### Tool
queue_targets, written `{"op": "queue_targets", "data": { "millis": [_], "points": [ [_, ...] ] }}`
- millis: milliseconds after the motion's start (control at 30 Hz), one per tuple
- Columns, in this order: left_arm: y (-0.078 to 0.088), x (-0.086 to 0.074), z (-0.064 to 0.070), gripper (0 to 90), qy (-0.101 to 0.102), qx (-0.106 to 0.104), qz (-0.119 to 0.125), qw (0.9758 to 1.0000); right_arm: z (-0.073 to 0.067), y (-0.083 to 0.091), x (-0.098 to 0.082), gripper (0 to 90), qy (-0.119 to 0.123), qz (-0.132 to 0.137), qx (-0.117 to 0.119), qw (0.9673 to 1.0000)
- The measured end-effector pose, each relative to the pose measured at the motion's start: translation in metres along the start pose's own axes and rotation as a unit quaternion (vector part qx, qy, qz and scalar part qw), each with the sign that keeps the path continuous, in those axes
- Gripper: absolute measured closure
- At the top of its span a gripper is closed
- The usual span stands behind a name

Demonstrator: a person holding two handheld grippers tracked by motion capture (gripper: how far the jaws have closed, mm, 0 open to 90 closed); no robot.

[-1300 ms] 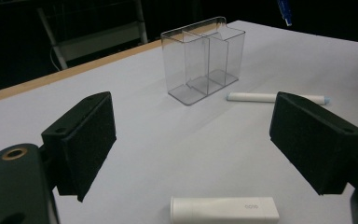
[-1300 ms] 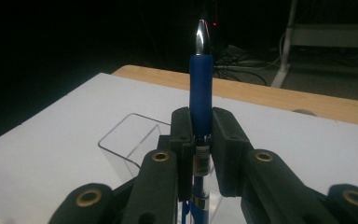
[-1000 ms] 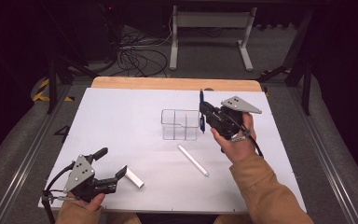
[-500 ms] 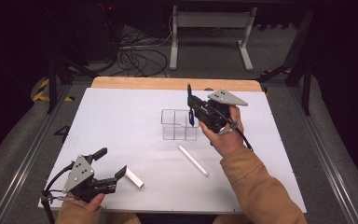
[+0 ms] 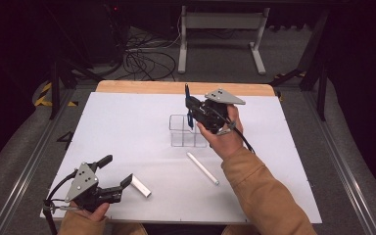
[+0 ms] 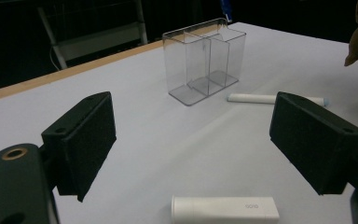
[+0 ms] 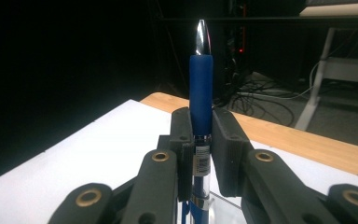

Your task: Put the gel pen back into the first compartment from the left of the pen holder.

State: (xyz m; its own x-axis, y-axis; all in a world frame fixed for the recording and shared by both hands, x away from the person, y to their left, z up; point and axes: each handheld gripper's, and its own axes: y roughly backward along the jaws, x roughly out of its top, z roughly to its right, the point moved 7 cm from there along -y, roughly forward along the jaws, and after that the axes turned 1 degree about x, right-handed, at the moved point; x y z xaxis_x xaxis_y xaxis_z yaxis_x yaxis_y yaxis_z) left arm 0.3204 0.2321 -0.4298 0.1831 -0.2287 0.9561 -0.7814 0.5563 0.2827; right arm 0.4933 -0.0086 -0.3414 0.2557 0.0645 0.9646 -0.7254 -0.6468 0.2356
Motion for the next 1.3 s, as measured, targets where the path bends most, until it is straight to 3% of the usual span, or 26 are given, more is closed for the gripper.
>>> {"op": "queue_targets", "data": {
  "millis": [167,433,700,1100,1167,1300],
  "points": [
    [0.000,0.000,0.000,15.2,-0.001,-0.001,-0.001,1.0000,-0.003,-0.012,-0.002,80.0,-0.001,0.002,0.003,1.0000],
    [0.000,0.000,0.000,15.2,0.001,-0.001,-0.001,1.0000,-0.004,-0.027,-0.004,80.0,-0.021,0.002,0.008,0.9998],
    [0.000,0.000,0.000,15.2,0.001,-0.001,-0.001,1.0000,-0.006,-0.038,-0.008,80.0,-0.017,0.000,0.001,0.9999],
    [0.001,0.000,-0.001,15.2,-0.003,-0.001,-0.002,1.0000,-0.010,-0.047,-0.017,79.5,-0.020,-0.023,0.006,0.9995],
    [0.002,0.000,-0.001,15.2,-0.003,-0.002,-0.002,1.0000,-0.010,-0.045,-0.018,76.7,-0.021,-0.031,0.012,0.9992],
    [0.002,0.000,-0.001,15.2,-0.002,-0.001,0.000,1.0000,-0.008,-0.037,-0.015,63.3,0.000,-0.031,0.020,0.9993]
  ]
}}
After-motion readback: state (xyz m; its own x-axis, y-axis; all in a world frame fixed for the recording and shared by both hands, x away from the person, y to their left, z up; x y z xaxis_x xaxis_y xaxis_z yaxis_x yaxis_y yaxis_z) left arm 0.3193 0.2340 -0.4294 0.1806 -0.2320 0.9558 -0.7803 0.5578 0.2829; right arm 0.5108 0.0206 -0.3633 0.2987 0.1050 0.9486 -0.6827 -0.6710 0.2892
